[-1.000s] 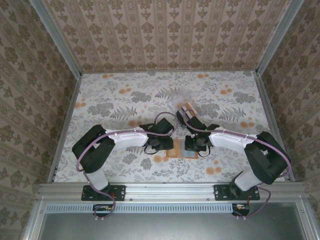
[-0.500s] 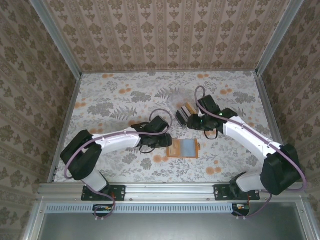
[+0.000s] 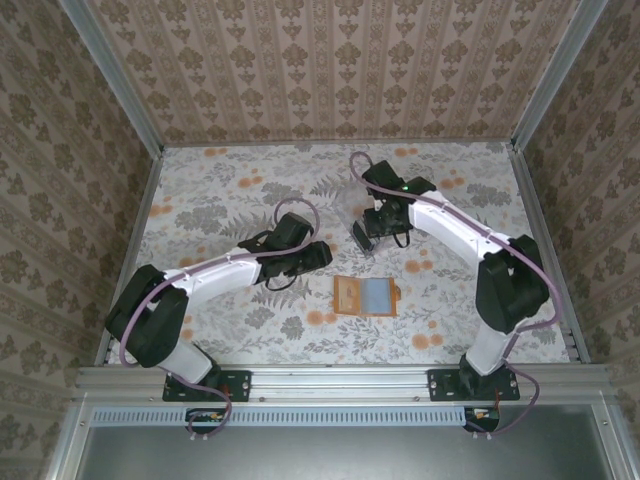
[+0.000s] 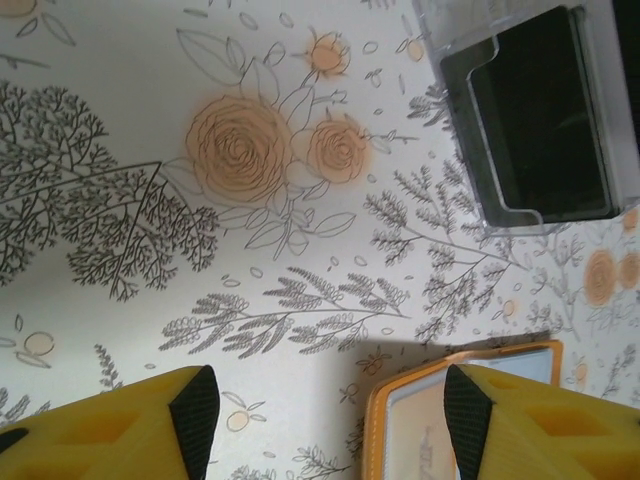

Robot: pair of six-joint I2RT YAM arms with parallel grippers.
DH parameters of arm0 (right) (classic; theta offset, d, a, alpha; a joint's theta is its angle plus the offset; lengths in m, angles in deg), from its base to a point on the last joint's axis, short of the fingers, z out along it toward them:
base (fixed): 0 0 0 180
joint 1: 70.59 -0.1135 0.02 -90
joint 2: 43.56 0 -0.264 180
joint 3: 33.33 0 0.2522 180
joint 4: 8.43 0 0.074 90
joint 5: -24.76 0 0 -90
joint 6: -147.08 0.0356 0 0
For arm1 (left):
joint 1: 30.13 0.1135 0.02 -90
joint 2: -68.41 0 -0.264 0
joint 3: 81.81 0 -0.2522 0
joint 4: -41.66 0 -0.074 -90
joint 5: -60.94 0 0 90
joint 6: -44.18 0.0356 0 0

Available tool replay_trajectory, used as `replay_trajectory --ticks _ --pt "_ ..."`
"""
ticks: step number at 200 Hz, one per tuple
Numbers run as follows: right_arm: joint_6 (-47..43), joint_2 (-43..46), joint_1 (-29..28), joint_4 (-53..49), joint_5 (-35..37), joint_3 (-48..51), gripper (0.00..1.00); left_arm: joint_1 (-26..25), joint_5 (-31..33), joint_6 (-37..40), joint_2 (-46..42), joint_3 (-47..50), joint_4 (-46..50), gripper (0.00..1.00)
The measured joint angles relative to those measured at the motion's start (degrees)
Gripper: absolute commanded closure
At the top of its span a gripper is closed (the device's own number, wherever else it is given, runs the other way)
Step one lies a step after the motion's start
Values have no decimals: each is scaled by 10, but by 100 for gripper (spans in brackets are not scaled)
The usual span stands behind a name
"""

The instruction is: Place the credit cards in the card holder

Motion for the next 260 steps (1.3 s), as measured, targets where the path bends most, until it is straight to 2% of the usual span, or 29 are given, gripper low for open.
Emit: replay_trajectory --ticks 57,109,208,260 --pt "-30 -87 -24 -39 76 -86 61 12 -15 0 6 0 -28 35" --pt "-49 -136 -37 -56 138 -121 63 26 -17 -1 7 0 -34 34" --pt "-66 -178 -57 -58 216 -135 63 33 -23 0 7 1 -38 34" --pt "-69 -179 -63 -57 246 -135 67 33 -28 -1 7 1 -39 34"
